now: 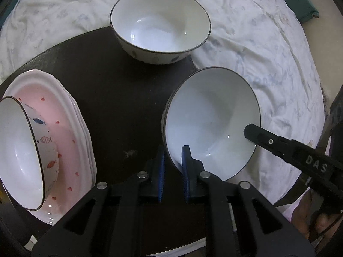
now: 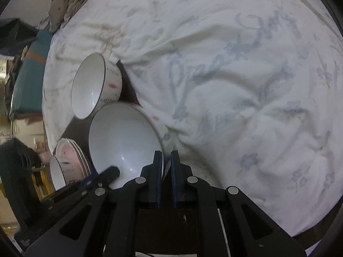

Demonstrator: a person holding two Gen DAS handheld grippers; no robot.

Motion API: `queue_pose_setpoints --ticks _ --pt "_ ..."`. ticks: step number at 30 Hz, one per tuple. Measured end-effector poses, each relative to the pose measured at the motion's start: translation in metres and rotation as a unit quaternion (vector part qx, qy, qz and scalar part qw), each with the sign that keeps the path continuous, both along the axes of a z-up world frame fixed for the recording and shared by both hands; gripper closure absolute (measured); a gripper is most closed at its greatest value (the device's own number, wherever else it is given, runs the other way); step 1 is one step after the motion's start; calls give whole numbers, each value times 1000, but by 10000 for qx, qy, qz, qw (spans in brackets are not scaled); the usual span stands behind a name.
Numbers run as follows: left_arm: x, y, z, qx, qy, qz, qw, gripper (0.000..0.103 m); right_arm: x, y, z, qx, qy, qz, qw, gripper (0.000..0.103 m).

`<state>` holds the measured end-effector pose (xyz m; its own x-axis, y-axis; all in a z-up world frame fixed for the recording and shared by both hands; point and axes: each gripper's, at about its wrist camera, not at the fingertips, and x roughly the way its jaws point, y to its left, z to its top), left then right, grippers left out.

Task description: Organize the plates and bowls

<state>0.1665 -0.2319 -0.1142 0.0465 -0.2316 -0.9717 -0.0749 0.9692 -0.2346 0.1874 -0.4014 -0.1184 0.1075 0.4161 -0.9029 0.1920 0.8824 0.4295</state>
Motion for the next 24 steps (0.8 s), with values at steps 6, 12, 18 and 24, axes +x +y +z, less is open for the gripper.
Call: queue_pose_setpoints --ticks 6,12,18,24 --pt "12 6 4 169 -248 91 9995 89 3 -4 1 71 2 -194 9998 89" --pt "23 8 -10 155 -117 101 9998 91 8 2 4 -122 -115 -104 9998 89" --pt "18 -5 -3 432 -191 -70 9989 95 8 16 3 -446 -109 211 9987 91" --pt "16 -5 11 394 -257 -107 9988 95 3 20 9 -765 -239 293 9963 94"
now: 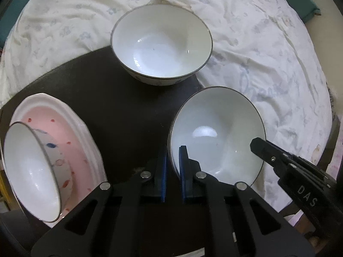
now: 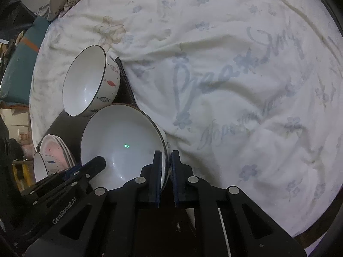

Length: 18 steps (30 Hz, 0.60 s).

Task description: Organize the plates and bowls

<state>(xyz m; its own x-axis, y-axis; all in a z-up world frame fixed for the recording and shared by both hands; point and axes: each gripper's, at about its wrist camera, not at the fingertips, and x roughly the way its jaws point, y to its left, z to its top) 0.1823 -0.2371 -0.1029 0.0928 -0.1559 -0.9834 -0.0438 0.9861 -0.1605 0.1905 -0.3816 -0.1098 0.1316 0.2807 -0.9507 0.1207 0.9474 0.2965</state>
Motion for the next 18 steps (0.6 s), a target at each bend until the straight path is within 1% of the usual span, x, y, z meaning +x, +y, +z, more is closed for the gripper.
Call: queue_pose_setpoints --ticks 1,3,4,6,9,11,13,14,15,17,18 --pt "-1 1 4 7 -35 -18 10000 95 -1 0 3 1 -43 9 10000 94" --pt "-6 8 20 6 -149 -104 9998 95 -5 2 12 19 -138 62 9999 96" --pt "-7 10 26 -1 -197 -149 9997 95 -7 5 20 -21 -221 135 9997 96" --pt "-12 20 48 -14 -395 -296 9988 95 -13 11 38 -36 -479 257 9985 96" --pt "-20 39 74 -86 -567 -353 9977 95 -22 17 68 235 -828 343 9957 96" --pt "-27 52 89 -63 -702 -325 9970 95 -28 23 86 387 -1061 446 9926 96" --pt "-33 63 99 -56 -807 -319 9962 94 -34 32 98 500 -1203 530 9901 97" --pt "-38 69 105 -164 -855 -345 9956 93 -36 37 101 551 -1242 567 9891 97" --pt "-41 70 107 -159 -862 -416 9953 92 -38 42 103 580 -1263 612 9884 97" --pt "-50 73 112 -189 -984 -475 9938 99 -41 59 112 871 -1356 810 9836 103" --pt "-52 75 114 63 -1129 -460 9925 99 -44 68 116 899 -1432 909 9814 103"
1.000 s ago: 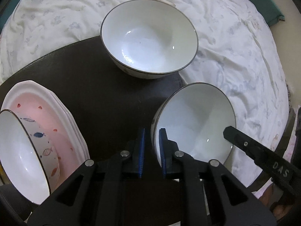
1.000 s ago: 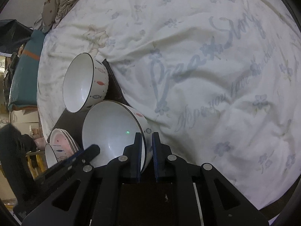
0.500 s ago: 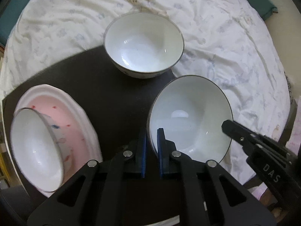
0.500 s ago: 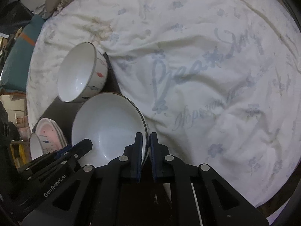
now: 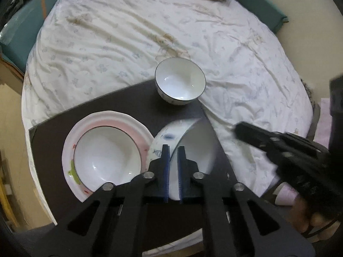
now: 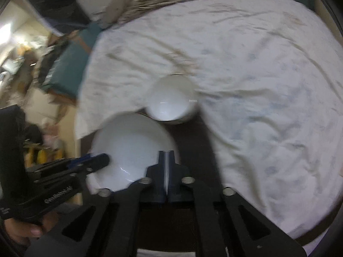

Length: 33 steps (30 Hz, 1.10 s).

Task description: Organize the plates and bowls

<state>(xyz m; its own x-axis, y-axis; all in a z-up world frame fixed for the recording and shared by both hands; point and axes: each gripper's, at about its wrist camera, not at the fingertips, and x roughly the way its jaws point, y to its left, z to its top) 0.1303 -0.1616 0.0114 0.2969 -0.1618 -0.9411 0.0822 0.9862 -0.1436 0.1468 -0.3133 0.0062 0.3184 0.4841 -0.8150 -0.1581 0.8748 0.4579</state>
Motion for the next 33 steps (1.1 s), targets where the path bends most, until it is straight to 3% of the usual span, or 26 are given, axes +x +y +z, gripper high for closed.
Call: queue_pose_setpoints --ticks 2,4,6,9,11,13,14,15,16,17,25,26,27,30,33 --pt "7 5 -7 78 -135 94 9998 99 -4 24 4 -237 -171 189 9994 103" --pt "21 10 -24 428 -71 107 9990 99 -3 35 -8 -312 -71 209 9993 103" --pt "24 30 -23 -146 107 285 9994 99 2 34 -23 -272 146 50 9995 103" --pt "21 33 -13 -179 -50 201 9996 93 2 18 -30 -727 34 -66 9973 99" --pt "26 27 -28 -389 419 206 9982 85 4 -4 -35 -620 117 -338 9974 94" --pt "28 20 -43 -436 756 314 9957 69 4 -23 -39 -477 236 -555 9970 84" --pt "27 14 -49 -465 842 324 9948 65 4 -36 -47 -398 354 -762 9957 74" --pt "26 9 -54 -477 872 309 9946 65 5 -43 -54 -335 527 -885 9941 54" --pt "22 4 -57 -454 889 290 9946 65 8 -53 -69 -153 973 -1053 9895 46" --pt "21 -3 -64 -418 975 291 9939 65 8 -57 -78 84 1209 -1068 9869 46" --pt "10 -24 -87 -290 1243 180 9917 65 -1 -20 -115 -461 1728 -71 9838 49" --pt "10 -23 -90 -299 1286 217 9910 65 -2 -12 -120 -708 1692 59 9830 54" --pt "10 -23 -92 -269 1300 252 9908 65 -4 -6 -126 -955 1685 175 9809 73" --pt "10 -25 -96 -235 1313 258 9907 65 -4 0 -137 -1126 1672 381 9787 96" --pt "9 -31 -102 -271 1404 231 9895 65 -2 -14 -130 -1299 1524 156 9796 96"
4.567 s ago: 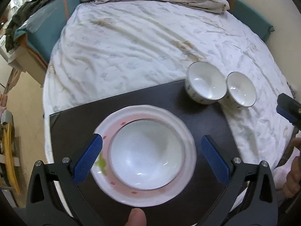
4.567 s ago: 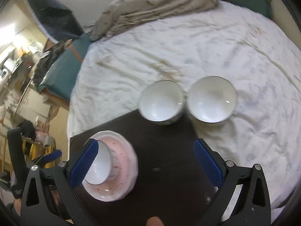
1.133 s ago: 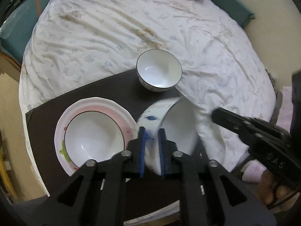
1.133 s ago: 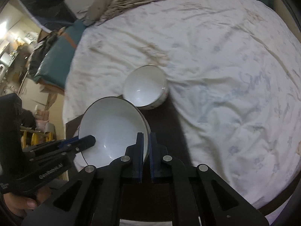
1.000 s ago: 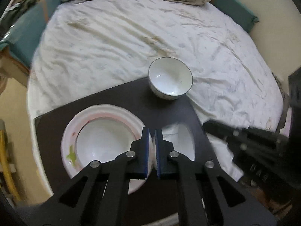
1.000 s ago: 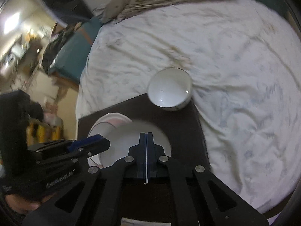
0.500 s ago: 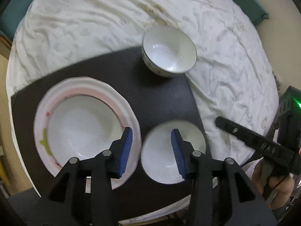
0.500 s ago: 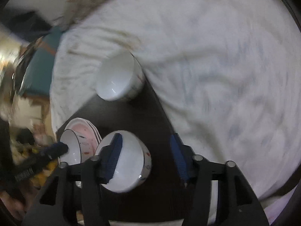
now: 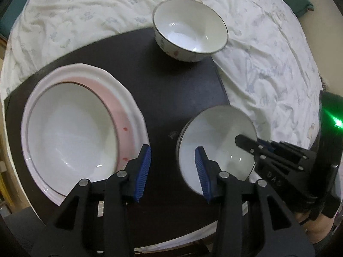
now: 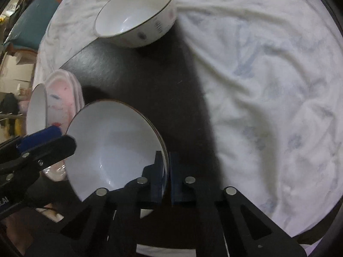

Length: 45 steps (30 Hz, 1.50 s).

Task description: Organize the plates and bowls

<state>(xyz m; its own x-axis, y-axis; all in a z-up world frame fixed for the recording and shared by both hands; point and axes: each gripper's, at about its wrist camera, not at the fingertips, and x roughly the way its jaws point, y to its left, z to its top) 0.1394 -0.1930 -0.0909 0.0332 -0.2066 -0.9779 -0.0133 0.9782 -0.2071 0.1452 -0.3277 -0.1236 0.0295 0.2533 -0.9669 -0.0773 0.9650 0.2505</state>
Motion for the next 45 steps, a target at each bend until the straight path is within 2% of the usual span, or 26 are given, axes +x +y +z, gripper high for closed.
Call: queue_pose_setpoints --ticks 4,5,6,7,8,9,14,18,23,28,31,35,40,45 --pt "2 -14 -16 98 123 -148 9998 66 -2 -15 0 -30 49 -124 9999 95" --pt "2 -16 -20 74 162 -153 9997 70 -3 -19 0 41 69 -203 9998 95" --pt "3 -18 -24 68 189 -163 9997 81 -4 -21 1 71 73 -233 9997 94" --pt "3 -20 -27 63 214 -168 9996 88 -5 -22 3 69 81 -246 9996 94" --pt "4 -21 -30 101 230 -159 9996 93 -6 -23 3 58 95 -256 9996 94" --pt "5 -23 -32 146 213 -170 9995 94 -7 -23 3 43 112 -267 9996 94" --pt "1 -25 -22 216 74 -276 9994 95 -11 -27 13 -36 -14 -265 9996 93" --pt "-4 -17 10 142 -273 -321 9990 95 -10 -28 31 63 -258 -316 9991 93" --pt "-5 13 51 -15 -677 -145 9976 95 -15 -25 68 347 -694 -279 9966 93" --pt "-11 56 87 -143 -1073 2 9941 95 -17 2 112 624 -1291 -26 9897 92" --pt "-17 78 95 -103 -1172 86 9930 95 -12 33 126 824 -1504 145 9851 91" --pt "-23 109 91 39 -1164 223 9929 95 -9 70 122 1062 -1398 323 9839 91" --pt "-24 143 71 -91 -847 609 9945 95 -2 111 106 1068 -1236 532 9851 91" --pt "-25 158 56 -31 -756 573 9955 95 -1 132 85 1045 -1009 662 9872 92"
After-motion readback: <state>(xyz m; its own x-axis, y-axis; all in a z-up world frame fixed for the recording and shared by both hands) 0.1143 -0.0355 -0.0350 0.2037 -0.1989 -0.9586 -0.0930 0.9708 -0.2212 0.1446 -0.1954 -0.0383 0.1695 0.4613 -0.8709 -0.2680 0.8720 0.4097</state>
